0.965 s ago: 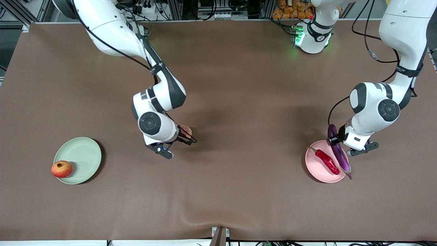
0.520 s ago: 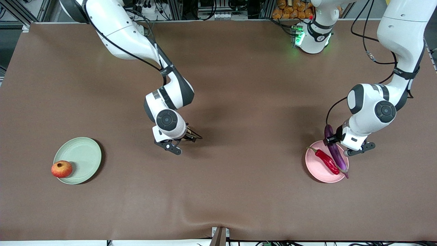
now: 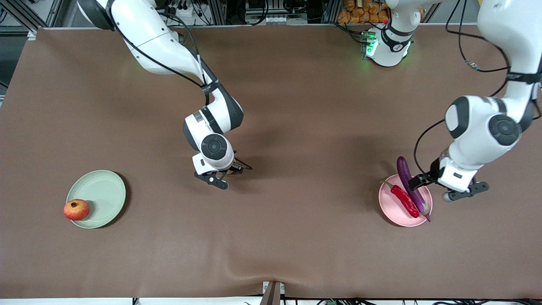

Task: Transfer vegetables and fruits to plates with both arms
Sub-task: 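Grasp the peach with the right gripper while the left gripper withdraws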

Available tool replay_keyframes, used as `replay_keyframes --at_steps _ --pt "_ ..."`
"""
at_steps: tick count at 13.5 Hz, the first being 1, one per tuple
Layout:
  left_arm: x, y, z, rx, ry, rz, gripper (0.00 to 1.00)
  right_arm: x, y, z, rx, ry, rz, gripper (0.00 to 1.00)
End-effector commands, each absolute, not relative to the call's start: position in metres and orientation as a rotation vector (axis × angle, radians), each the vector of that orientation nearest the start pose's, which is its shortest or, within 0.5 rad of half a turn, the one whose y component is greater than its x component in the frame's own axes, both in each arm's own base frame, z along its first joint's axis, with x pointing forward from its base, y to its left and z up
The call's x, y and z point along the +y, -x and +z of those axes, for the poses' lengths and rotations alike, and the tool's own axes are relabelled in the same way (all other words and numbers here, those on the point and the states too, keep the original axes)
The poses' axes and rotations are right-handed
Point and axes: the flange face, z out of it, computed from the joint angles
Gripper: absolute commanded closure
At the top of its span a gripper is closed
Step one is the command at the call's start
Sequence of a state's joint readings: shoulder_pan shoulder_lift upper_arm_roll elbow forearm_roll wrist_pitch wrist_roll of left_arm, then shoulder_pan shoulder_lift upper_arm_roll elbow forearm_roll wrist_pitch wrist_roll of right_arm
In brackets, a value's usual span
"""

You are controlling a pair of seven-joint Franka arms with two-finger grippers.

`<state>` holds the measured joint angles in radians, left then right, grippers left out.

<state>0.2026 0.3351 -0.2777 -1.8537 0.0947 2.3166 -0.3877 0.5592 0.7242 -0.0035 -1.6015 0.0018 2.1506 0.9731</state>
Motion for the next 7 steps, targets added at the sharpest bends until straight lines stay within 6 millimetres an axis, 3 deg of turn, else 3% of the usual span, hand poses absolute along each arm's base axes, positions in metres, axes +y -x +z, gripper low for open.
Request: replay_keyframes --at_steps 1,3,5,7 --pt "-0.049 -0.656 0.453 -0.399 3.147 -0.199 0.0 0.341 -0.583 0.208 0.714 3.194 0.174 0.65" --pt "-0.058 -0.655 0.516 -0.376 3.143 -0.114 0.0 0.314 -0.602 0.242 0.73 3.175 0.162 0.64" --pt "-0.069 -0.645 0.558 -0.324 3.149 -0.061 0.0 0.262 -0.624 0.283 0.602 3.177 0.168 0.63" --pt "-0.072 -0.614 0.618 -0.323 3.13 -0.166 0.0 0.207 -0.643 0.315 0.404 3.186 0.165 0.63"
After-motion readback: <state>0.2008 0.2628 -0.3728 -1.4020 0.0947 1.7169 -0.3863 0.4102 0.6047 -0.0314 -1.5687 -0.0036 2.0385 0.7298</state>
